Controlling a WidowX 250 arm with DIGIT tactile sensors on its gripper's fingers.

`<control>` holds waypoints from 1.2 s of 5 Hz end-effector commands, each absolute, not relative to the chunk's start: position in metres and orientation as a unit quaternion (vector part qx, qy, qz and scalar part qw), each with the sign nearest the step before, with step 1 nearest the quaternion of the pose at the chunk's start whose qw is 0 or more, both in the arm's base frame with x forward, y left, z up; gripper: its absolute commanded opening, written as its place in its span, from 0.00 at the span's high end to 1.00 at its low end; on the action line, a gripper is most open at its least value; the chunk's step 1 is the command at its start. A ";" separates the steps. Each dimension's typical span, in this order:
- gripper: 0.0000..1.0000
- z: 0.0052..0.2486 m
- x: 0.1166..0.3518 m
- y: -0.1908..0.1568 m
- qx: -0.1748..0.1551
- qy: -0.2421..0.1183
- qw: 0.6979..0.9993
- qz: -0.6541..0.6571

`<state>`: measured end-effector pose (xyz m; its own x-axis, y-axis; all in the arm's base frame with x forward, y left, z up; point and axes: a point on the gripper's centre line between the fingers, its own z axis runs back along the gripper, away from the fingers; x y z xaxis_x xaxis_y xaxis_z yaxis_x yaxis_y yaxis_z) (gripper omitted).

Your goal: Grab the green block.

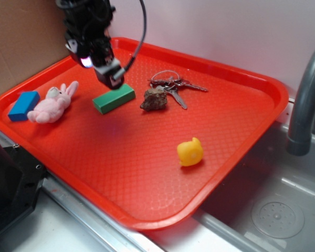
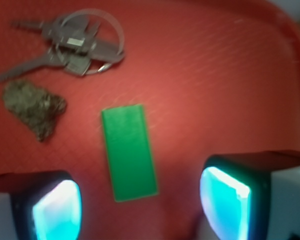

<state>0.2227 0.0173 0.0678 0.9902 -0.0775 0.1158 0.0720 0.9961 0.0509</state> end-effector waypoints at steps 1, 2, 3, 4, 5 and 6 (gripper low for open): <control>0.00 0.037 0.235 0.028 -0.001 -0.051 0.998 -0.040; 0.00 0.025 0.238 0.026 -0.002 -0.045 0.998 -0.045; 1.00 0.029 0.234 0.022 0.020 -0.049 0.998 -0.032; 1.00 0.050 0.226 0.026 0.013 -0.075 0.997 -0.019; 1.00 0.077 0.217 0.033 0.002 -0.103 0.995 -0.005; 1.00 0.116 0.211 0.033 -0.025 -0.123 0.992 0.000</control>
